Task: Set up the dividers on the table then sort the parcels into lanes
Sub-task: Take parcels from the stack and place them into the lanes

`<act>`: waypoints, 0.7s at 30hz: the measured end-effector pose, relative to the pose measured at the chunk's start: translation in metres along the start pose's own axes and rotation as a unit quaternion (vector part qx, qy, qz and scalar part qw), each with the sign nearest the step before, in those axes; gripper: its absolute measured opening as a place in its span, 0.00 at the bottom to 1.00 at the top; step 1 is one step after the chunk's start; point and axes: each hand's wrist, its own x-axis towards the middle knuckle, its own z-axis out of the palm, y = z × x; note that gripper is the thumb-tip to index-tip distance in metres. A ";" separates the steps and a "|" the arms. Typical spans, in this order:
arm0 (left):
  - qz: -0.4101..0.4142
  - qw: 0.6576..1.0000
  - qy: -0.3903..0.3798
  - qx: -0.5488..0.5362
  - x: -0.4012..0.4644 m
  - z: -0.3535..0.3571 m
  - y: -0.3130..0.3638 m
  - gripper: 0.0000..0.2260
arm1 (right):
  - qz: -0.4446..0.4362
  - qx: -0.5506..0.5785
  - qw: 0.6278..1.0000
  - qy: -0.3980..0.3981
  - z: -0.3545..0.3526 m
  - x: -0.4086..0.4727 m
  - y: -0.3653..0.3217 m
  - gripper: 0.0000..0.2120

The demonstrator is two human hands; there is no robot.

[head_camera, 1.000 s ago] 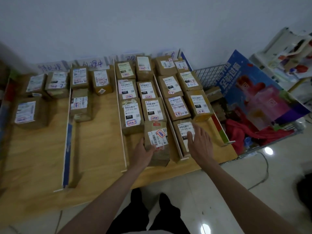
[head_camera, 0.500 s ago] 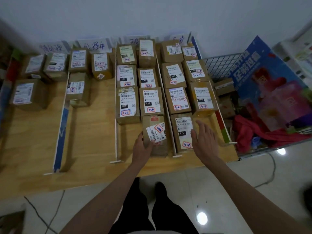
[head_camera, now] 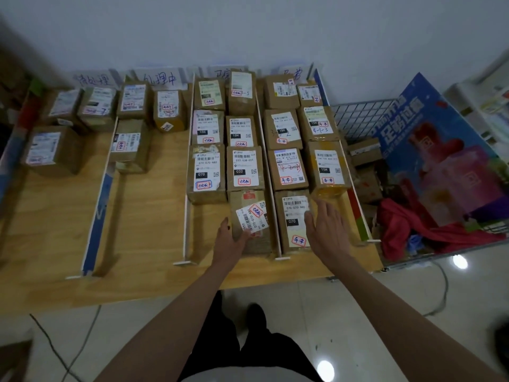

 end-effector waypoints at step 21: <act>0.161 0.860 0.241 0.421 -0.037 -0.274 0.069 0.26 | -0.254 -0.013 0.967 -0.002 -0.005 0.044 -0.228 0.25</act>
